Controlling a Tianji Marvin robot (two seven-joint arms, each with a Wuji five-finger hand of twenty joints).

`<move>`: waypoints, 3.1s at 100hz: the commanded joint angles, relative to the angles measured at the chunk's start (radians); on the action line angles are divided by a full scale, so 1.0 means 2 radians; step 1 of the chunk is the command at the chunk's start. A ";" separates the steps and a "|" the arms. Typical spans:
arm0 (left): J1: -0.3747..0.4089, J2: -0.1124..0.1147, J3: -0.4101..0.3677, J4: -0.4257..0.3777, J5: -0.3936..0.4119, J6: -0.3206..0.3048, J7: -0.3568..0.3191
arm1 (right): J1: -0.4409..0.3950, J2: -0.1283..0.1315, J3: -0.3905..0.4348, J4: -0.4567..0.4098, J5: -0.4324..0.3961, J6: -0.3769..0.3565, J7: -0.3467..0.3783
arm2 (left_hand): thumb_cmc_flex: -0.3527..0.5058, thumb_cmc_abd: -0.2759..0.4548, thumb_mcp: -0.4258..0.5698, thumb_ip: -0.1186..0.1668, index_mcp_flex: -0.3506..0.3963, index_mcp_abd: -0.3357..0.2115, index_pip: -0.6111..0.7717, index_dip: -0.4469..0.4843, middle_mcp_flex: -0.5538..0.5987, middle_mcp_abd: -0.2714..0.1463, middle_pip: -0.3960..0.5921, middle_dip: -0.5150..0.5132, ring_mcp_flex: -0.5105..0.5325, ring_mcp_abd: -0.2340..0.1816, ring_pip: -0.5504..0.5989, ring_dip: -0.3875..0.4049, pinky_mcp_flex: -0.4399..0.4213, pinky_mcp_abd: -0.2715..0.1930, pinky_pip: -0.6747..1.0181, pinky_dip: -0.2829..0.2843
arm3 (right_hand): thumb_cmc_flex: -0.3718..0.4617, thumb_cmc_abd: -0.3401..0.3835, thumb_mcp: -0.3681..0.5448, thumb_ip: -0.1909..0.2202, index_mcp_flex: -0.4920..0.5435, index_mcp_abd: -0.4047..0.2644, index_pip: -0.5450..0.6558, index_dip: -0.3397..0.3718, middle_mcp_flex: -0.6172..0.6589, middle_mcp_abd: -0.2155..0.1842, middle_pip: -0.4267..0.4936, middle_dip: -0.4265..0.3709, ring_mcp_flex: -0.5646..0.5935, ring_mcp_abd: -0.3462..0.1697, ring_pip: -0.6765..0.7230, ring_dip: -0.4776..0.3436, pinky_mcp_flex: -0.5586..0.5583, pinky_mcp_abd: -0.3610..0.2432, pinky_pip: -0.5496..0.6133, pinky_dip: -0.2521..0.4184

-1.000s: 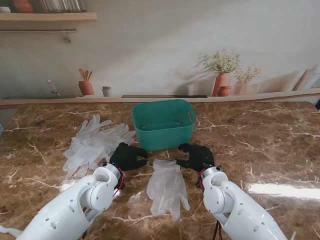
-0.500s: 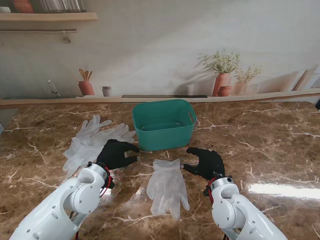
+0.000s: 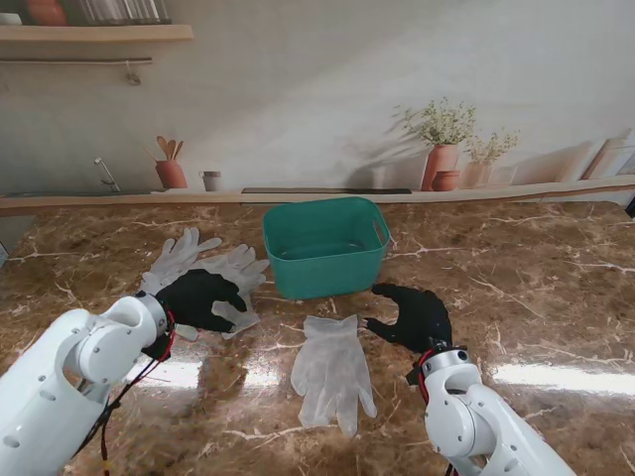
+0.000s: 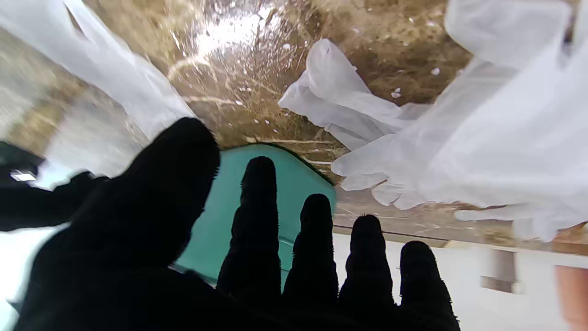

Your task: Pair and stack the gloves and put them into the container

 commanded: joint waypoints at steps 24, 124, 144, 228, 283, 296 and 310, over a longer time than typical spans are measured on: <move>-0.049 0.026 0.016 0.037 -0.015 -0.046 -0.065 | 0.003 -0.002 -0.002 0.010 0.012 0.005 0.004 | 0.051 -0.035 0.105 0.002 -0.029 -0.047 -0.015 -0.011 -0.096 -0.037 -0.021 -0.014 -0.090 -0.035 -0.048 -0.012 0.003 -0.023 -0.130 -0.033 | -0.012 -0.004 0.002 0.017 -0.001 -0.003 -0.001 -0.006 -0.001 -0.001 -0.009 -0.008 -0.011 -0.007 -0.007 -0.008 -0.001 -0.005 -0.001 -0.010; -0.085 0.015 0.096 0.173 0.106 -0.098 0.150 | 0.008 -0.002 -0.013 0.005 0.020 0.014 0.018 | 0.039 -0.036 0.075 -0.032 -0.049 -0.074 0.196 0.150 -0.079 -0.028 0.011 0.004 -0.072 -0.030 -0.018 0.028 -0.007 -0.021 -0.079 0.013 | -0.012 -0.005 0.025 0.017 0.004 -0.008 0.003 -0.008 0.002 -0.003 -0.007 -0.004 -0.005 -0.005 -0.002 -0.002 0.004 0.000 0.006 -0.007; -0.088 0.011 0.104 0.184 0.128 -0.096 0.215 | 0.007 -0.002 -0.013 0.002 0.020 0.009 0.018 | 0.103 -0.003 -0.009 -0.034 0.069 -0.099 0.297 0.099 -0.030 -0.030 0.025 0.013 -0.044 -0.030 0.015 0.039 -0.015 -0.021 -0.050 0.113 | -0.018 -0.004 0.036 0.014 0.005 -0.009 0.004 -0.008 0.004 -0.003 -0.007 -0.003 -0.003 -0.005 0.000 0.000 0.007 0.000 0.009 -0.006; 0.058 -0.015 -0.030 -0.042 -0.074 -0.041 0.137 | -0.030 0.001 -0.002 -0.058 -0.010 -0.025 0.003 | 0.104 0.017 -0.054 -0.037 0.112 -0.059 0.249 0.156 0.242 -0.028 0.064 0.103 0.108 0.021 0.081 0.094 -0.025 0.007 -0.031 0.174 | -0.014 -0.010 0.010 0.011 0.007 -0.005 0.004 -0.010 0.011 0.000 -0.007 0.002 0.003 -0.002 0.003 0.005 0.008 0.000 0.010 -0.006; 0.114 -0.023 -0.048 -0.137 -0.149 -0.021 0.141 | -0.080 0.007 0.011 -0.133 -0.050 -0.069 -0.009 | 0.102 0.008 -0.040 -0.040 0.117 -0.035 0.256 0.142 0.359 -0.004 0.067 0.130 0.243 0.052 0.167 0.178 -0.015 0.046 0.140 0.201 | -0.039 -0.034 -0.026 0.027 -0.001 0.005 -0.002 -0.009 0.011 0.001 -0.009 0.010 0.007 0.002 0.008 0.018 0.010 0.009 0.013 0.002; 0.120 -0.025 -0.045 -0.146 -0.148 -0.019 0.153 | -0.095 0.010 0.015 -0.151 -0.060 -0.071 -0.004 | 0.098 0.001 -0.028 -0.044 0.120 -0.022 0.264 0.131 0.379 -0.002 0.080 0.119 0.266 0.052 0.183 0.184 -0.014 0.053 0.191 0.190 | -0.049 -0.034 -0.021 0.026 0.003 0.010 0.008 0.004 0.019 0.003 0.012 0.035 0.024 0.002 0.041 0.050 0.022 0.015 0.042 0.027; 0.125 -0.027 -0.037 -0.152 -0.141 -0.011 0.162 | -0.113 0.009 0.016 -0.167 -0.069 -0.071 -0.020 | 0.097 -0.002 -0.023 -0.045 0.123 -0.016 0.269 0.123 0.386 -0.002 0.088 0.119 0.274 0.055 0.191 0.188 -0.014 0.059 0.219 0.182 | -0.032 -0.043 -0.023 0.027 0.053 -0.005 0.057 0.054 0.071 -0.005 0.085 0.122 0.066 0.000 0.173 0.160 0.067 0.019 0.161 0.133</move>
